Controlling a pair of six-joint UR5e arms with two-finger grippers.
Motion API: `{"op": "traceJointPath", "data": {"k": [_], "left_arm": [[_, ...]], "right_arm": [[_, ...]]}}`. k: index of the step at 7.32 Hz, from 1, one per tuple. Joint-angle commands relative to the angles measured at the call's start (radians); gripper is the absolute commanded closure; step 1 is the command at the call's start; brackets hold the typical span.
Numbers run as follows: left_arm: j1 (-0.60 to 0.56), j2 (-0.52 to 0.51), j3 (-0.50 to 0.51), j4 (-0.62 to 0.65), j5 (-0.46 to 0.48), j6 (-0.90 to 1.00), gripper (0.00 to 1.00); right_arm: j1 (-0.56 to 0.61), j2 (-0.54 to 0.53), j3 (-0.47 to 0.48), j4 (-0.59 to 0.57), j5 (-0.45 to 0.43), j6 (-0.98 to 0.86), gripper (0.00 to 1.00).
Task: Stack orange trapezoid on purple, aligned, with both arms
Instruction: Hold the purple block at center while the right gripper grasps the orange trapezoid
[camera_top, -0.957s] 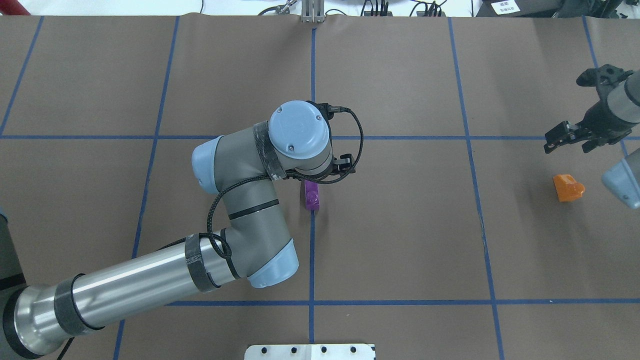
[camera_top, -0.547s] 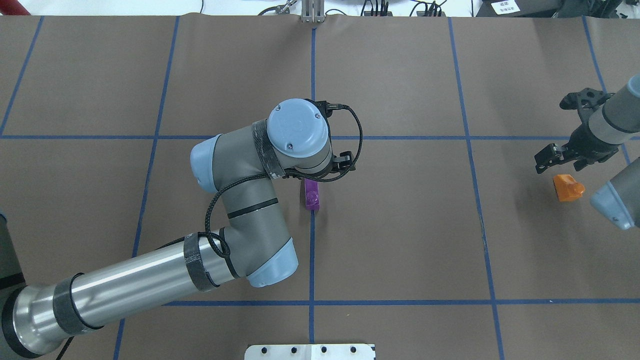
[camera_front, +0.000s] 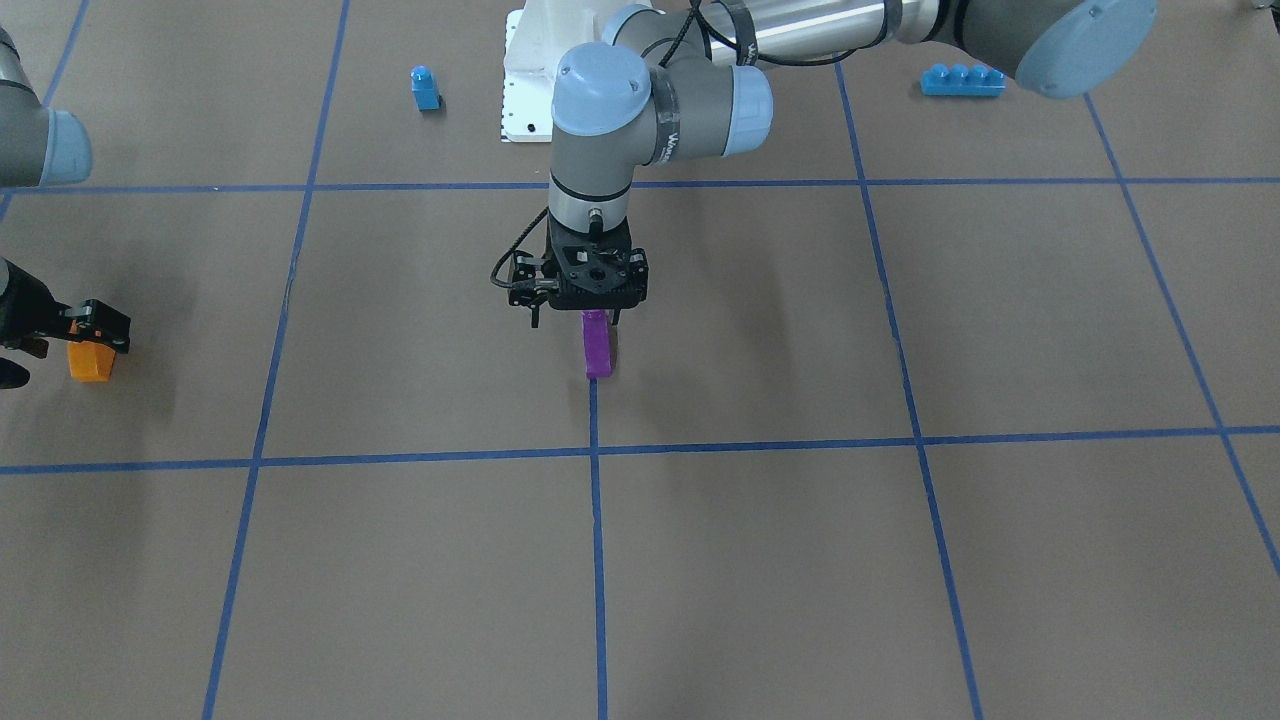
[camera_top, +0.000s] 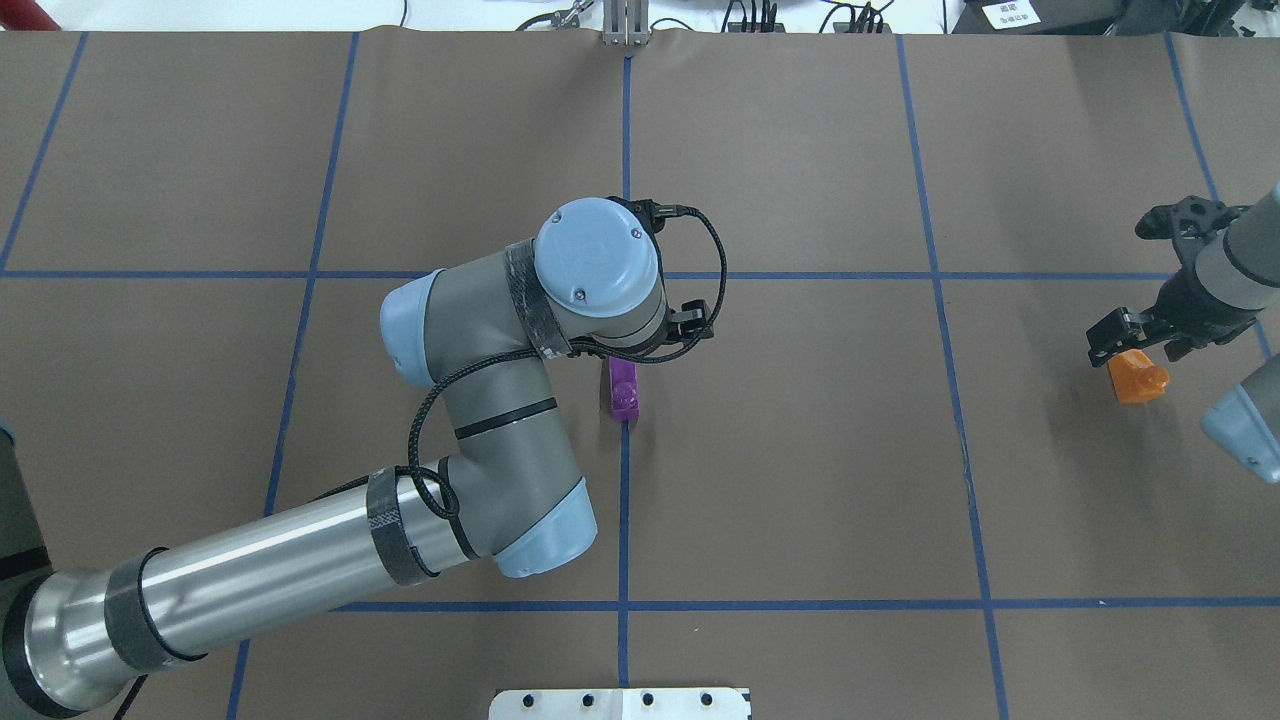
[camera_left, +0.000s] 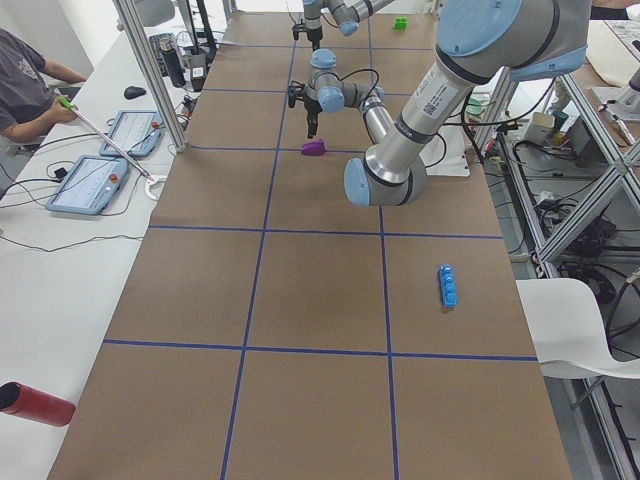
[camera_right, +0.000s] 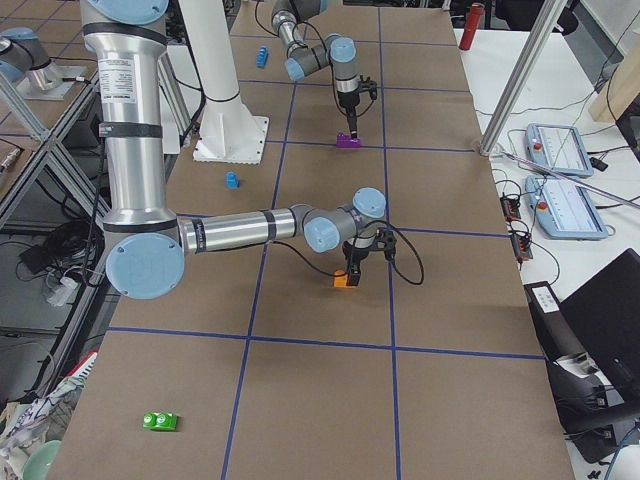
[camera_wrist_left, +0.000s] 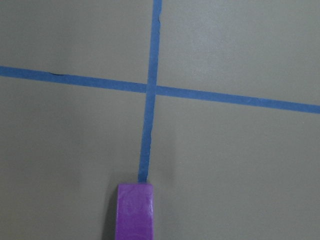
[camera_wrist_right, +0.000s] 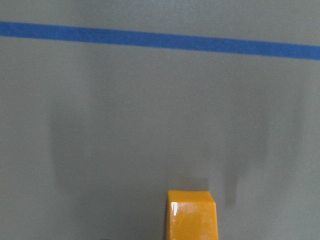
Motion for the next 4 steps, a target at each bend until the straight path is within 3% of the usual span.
{"op": "traceJointPath", "data": {"k": [1,2,3,4], "left_arm": [[-0.001,0.004,-0.002,0.000,0.000,0.000,0.00],[-0.001,0.005,-0.005,0.000,0.000,0.000,0.00],[-0.001,0.005,-0.005,0.000,0.000,0.000,0.00],[-0.001,0.005,-0.005,0.000,0.000,0.000,0.00]], "right_arm": [[-0.002,-0.014,-0.027,0.044,0.004,0.007,0.12],[-0.005,-0.007,-0.041,0.044,0.004,0.007,0.16],[-0.005,-0.002,-0.041,0.044,0.005,0.017,0.54],[-0.005,0.000,-0.041,0.046,0.005,0.027,1.00]]}}
